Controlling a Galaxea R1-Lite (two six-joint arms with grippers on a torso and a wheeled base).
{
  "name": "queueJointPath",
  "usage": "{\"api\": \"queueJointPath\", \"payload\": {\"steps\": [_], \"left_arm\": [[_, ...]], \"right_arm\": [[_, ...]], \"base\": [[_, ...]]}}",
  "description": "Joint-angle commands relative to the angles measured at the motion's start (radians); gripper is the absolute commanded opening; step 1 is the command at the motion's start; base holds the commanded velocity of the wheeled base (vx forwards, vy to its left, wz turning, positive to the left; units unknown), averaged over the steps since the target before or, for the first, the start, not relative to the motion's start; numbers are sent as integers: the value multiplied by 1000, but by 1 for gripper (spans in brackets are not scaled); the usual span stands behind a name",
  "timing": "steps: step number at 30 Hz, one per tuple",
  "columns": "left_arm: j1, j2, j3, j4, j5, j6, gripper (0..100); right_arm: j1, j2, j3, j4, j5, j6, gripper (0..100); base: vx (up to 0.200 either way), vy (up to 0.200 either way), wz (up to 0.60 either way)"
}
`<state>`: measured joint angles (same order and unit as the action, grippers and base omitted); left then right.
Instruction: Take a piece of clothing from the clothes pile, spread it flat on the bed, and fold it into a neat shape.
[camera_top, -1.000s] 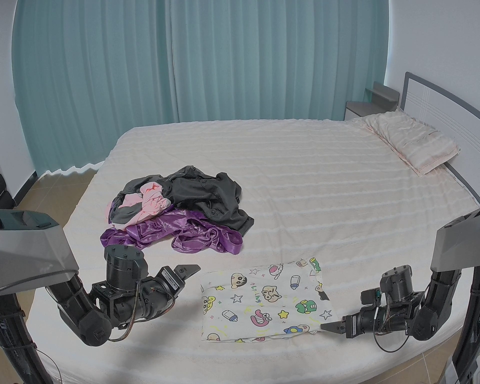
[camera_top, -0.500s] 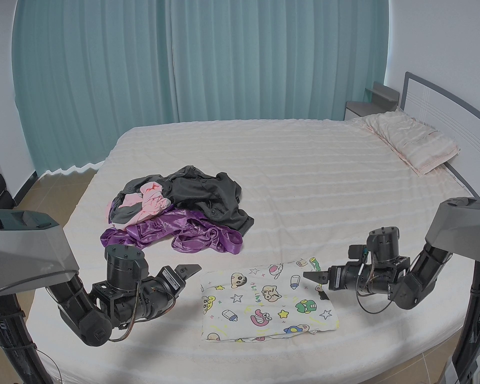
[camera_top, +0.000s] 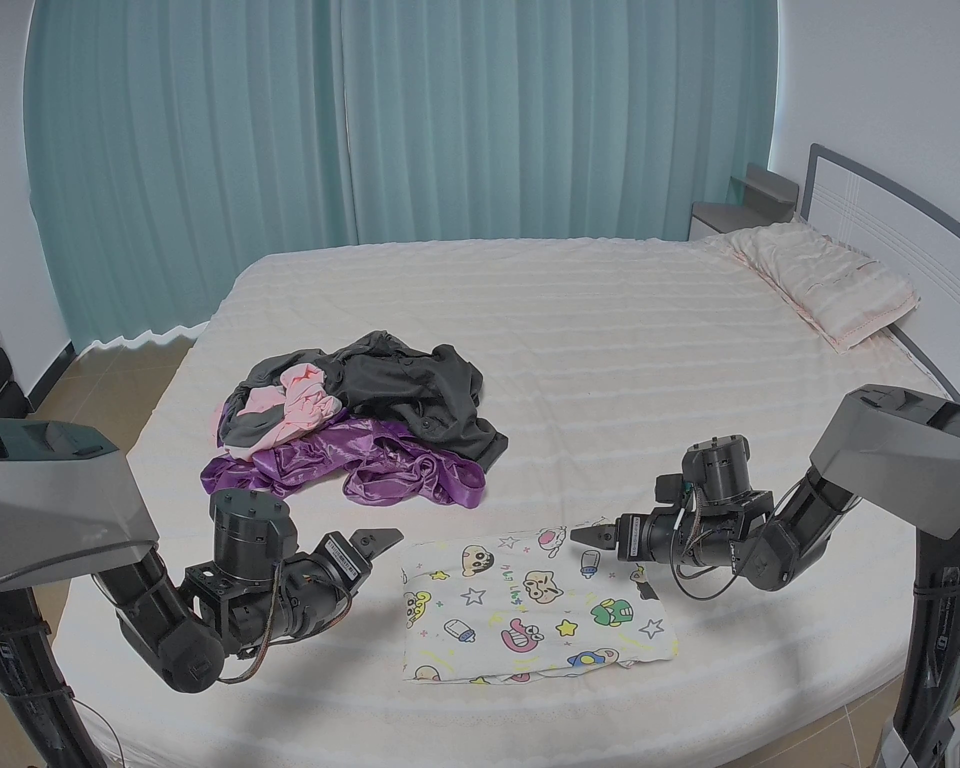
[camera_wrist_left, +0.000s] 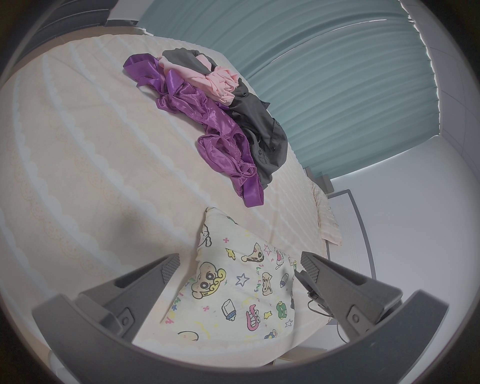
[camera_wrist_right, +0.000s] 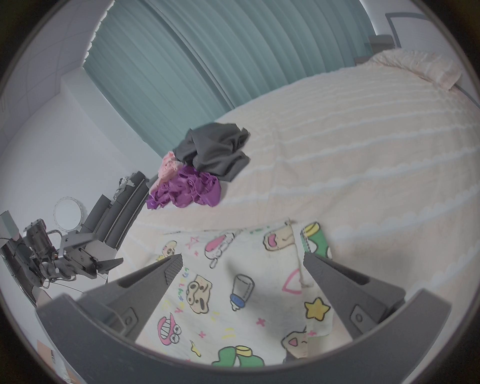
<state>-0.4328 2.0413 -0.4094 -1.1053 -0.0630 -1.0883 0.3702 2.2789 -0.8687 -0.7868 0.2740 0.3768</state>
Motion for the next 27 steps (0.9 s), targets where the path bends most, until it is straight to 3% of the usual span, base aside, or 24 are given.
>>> {"api": "queueJointPath", "payload": {"steps": [1,10,18,19,27], "left_arm": [[-1,5,0,-1,0,-1,100],[0,4,1,-1,-1,-2,100],[0,4,1,-1,-1,-2,100],[0,4,1,-1,-1,-2,100],[-1,4,1,-1,-1,-4,100]], "right_arm": [[3,34,-32,12,2,1,100],[-2,47,-67,49,5,2,100],[-2,56,-138,141,47,2,100],[-2,57,-139,141,47,2,0],[-4,68,-159,146,45,16,0]], "base": [[0,0,0],[0,0,0],[0,0,0],[0,0,0],[0,0,0]]}}
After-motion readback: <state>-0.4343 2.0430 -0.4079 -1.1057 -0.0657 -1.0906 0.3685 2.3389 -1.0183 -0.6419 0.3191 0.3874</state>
